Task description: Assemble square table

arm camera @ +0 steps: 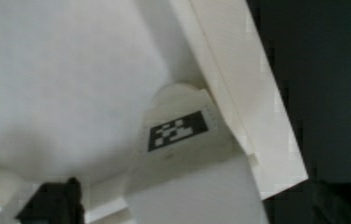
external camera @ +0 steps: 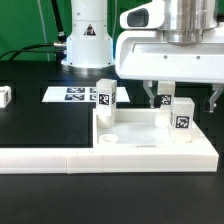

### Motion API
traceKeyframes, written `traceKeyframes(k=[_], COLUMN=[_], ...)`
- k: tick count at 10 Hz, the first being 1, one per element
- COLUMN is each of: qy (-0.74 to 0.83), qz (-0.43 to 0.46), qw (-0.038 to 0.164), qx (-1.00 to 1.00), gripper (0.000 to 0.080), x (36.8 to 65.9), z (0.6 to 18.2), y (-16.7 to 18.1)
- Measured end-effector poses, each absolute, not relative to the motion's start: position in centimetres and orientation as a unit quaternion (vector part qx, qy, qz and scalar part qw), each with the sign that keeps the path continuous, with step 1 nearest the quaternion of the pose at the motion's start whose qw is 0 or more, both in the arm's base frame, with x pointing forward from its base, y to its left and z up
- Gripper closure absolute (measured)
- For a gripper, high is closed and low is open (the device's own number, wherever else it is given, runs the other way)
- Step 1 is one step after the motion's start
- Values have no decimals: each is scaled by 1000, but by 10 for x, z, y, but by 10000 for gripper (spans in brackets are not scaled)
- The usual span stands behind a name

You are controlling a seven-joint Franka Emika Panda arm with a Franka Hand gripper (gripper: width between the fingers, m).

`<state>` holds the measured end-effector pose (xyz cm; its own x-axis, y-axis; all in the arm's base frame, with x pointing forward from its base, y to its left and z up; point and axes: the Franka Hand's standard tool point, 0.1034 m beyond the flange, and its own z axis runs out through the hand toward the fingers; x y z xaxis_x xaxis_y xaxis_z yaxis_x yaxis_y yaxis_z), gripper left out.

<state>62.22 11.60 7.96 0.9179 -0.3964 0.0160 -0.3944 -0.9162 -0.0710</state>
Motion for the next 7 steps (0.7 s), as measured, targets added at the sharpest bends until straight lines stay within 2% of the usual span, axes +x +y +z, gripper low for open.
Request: traceKeyframes(k=[3, 5, 6, 7], qy=[150, 150, 151, 158], qz=[-19, -19, -19, -19], qw=[32, 32, 31, 31], qx=[-988, -988, -988, -987], gripper=[151, 413, 510, 510], x=[622, 622, 623, 623], z=[79, 79, 79, 79], y=[112, 112, 111, 109])
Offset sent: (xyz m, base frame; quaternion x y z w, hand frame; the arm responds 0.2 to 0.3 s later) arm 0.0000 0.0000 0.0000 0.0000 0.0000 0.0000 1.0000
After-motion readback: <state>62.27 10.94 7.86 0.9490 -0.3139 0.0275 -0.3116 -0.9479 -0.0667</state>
